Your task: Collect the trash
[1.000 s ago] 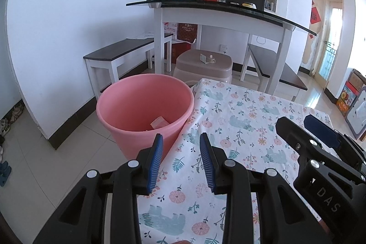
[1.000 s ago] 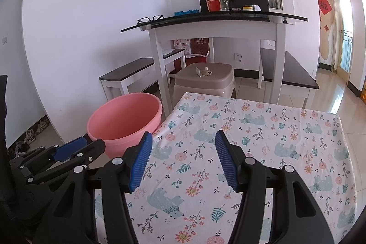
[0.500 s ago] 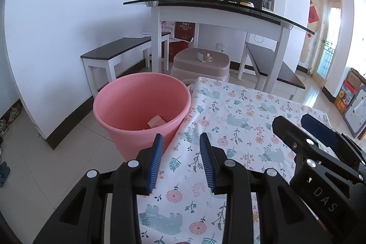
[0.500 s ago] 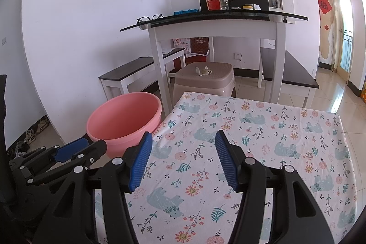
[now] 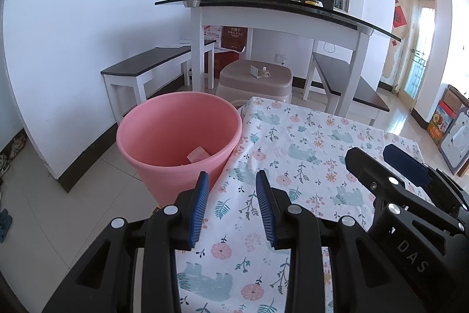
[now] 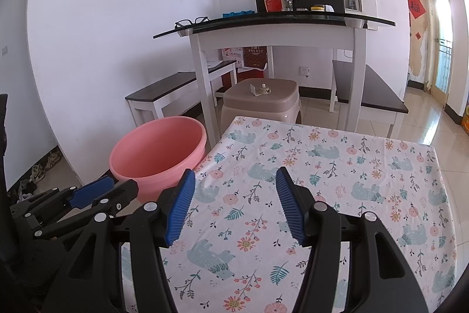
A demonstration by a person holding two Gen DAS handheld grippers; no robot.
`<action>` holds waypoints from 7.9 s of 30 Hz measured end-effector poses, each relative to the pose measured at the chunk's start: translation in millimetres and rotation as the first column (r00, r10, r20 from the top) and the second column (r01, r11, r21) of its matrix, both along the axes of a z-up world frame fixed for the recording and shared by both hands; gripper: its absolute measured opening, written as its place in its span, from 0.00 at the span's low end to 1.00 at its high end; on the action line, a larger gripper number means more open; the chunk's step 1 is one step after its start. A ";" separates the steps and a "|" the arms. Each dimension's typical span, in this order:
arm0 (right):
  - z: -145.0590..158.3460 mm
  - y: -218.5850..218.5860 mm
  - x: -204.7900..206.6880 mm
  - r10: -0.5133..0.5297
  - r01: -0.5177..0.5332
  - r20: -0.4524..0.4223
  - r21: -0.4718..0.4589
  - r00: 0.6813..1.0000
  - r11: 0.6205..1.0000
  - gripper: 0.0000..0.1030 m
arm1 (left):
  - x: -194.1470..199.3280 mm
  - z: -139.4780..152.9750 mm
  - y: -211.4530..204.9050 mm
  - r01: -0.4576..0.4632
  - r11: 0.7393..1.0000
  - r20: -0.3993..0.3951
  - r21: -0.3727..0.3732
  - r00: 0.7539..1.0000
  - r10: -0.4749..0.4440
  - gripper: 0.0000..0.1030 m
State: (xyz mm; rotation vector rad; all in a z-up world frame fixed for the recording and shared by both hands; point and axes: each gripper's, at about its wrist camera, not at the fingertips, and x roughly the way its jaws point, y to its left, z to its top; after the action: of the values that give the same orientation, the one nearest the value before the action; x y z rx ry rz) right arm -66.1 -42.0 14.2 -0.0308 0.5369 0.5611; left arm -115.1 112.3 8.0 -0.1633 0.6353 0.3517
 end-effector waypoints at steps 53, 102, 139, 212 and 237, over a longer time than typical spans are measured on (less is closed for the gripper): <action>-30.9 -103.7 90.9 -0.274 0.267 -0.176 -0.064 0.945 0.962 0.56 | 131.0 -24.8 -73.0 0.301 0.953 -0.113 -0.025 0.947 -0.302 0.34; -98.1 -182.6 146.0 -0.448 0.378 -0.299 -0.264 0.843 0.888 0.63 | 212.4 -98.2 -184.4 0.482 0.875 -0.271 -0.034 0.839 -0.473 0.44; -100.5 -182.9 152.0 -0.467 0.380 -0.289 -0.309 0.836 0.872 0.80 | 232.2 -99.5 -174.4 0.417 0.909 -0.286 -0.004 0.870 -0.401 0.62; -85.5 -176.1 136.4 -0.494 0.427 -0.259 -0.275 0.830 0.862 0.88 | 212.9 -73.0 -148.2 0.366 0.930 -0.225 -0.034 0.904 -0.364 0.64; -22.4 -180.1 109.6 -0.500 0.476 -0.116 -0.183 0.858 0.860 0.88 | 174.7 -6.4 -154.3 0.395 0.917 -0.061 0.058 0.918 -0.391 0.60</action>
State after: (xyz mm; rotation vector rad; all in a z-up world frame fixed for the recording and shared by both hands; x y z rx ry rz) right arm 43.5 -222.1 -8.1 0.0111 0.7142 0.0203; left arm 59.5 -42.0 1.6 0.0417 0.6857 -0.0127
